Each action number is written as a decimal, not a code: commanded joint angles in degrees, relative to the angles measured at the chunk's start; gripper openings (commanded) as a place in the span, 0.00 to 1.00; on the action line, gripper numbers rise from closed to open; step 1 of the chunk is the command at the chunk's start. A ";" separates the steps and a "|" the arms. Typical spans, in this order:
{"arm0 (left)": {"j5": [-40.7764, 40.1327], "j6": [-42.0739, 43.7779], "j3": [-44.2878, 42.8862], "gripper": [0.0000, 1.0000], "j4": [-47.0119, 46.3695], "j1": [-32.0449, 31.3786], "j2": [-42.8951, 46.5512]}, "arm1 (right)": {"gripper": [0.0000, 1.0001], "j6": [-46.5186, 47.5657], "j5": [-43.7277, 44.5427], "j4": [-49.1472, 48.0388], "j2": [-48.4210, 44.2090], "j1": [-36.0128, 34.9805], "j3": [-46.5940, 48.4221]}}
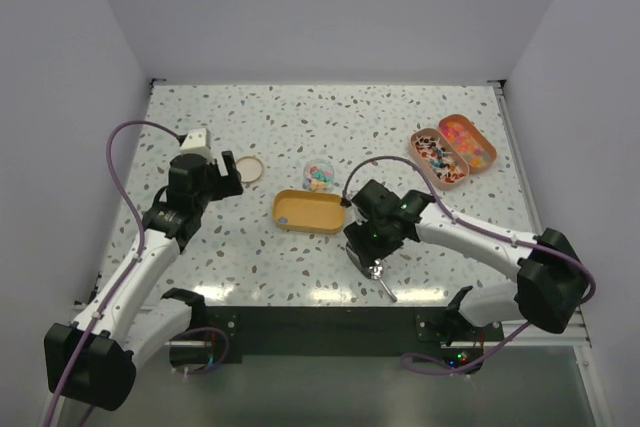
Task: Pack the candies
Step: Place the spatula at the center of the board, then pick up the storage box at the center of the board, then place the storage box at the center of the board.
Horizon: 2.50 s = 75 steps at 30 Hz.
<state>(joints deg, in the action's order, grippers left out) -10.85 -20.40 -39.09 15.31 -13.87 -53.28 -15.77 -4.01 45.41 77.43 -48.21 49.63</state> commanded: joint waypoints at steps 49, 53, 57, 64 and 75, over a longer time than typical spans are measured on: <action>-0.13 0.19 -0.02 0.90 -2.92 1.74 1.07 | 0.00 27.45 8.75 -3.05 7.39 -4.79 25.17; -0.05 0.19 0.07 0.90 -2.92 1.74 0.98 | 0.00 25.53 10.52 -3.04 7.74 -1.38 23.24; 0.13 0.19 0.16 0.90 -2.92 1.74 0.90 | 0.00 24.38 7.35 -3.92 8.26 1.62 22.00; 0.83 0.19 -0.02 0.90 -2.83 1.65 0.10 | 0.00 22.98 8.85 -5.85 8.97 4.59 19.90; 1.18 0.28 0.07 0.90 -2.92 1.74 -0.16 | 0.00 20.69 5.15 -12.53 15.11 18.40 18.40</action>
<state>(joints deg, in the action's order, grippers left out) -10.17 -20.40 -39.09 15.03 -12.71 -53.45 5.93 1.80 38.24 90.30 -32.36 67.68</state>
